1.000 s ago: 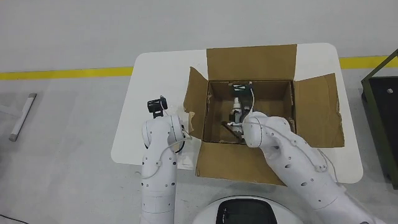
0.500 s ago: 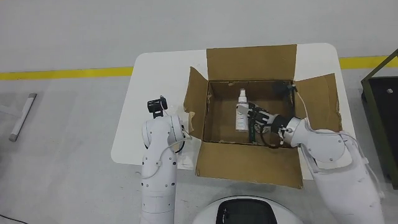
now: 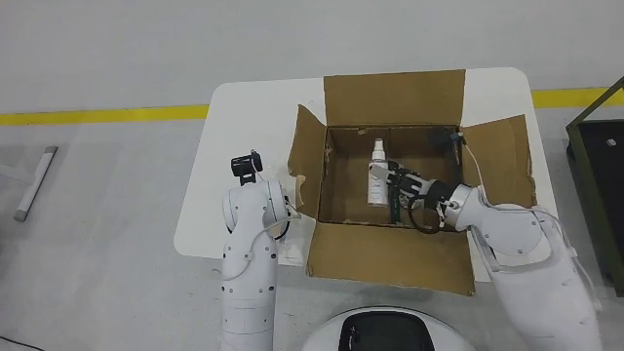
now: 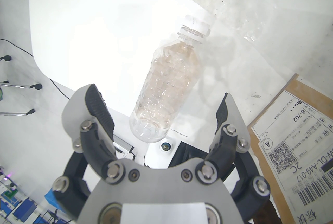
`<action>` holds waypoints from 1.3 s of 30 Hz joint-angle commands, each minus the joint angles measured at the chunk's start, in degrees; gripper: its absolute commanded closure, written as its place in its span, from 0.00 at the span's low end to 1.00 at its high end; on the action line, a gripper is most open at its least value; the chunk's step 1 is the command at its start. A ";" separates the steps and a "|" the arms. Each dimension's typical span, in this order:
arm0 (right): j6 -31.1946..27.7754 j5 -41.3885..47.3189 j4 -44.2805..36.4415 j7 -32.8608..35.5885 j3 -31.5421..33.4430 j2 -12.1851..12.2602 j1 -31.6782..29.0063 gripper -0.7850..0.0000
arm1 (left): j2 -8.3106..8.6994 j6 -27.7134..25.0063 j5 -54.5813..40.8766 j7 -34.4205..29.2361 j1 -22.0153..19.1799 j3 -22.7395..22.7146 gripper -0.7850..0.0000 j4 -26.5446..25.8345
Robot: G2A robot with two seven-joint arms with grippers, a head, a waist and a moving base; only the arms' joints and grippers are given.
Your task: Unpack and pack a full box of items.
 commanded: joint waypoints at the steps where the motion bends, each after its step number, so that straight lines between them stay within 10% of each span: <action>1: -1.34 3.59 -1.61 -3.64 1.54 0.01 -0.59 1.00 | 0.00 0.00 0.00 0.00 0.00 0.00 0.00 0.00; 11: -5.02 1.65 -17.32 -9.59 27.89 2.48 -7.31 1.00 | 0.00 0.00 0.00 0.00 0.00 0.00 0.00 0.00; 20: -4.20 -16.65 -21.94 0.02 45.86 4.49 -19.96 1.00 | 0.00 0.00 0.00 0.00 0.00 0.00 0.00 0.00; 39: -3.20 -50.70 -15.53 2.21 23.29 4.96 -28.64 1.00 | 0.00 0.00 0.00 0.00 0.00 0.00 0.00 0.00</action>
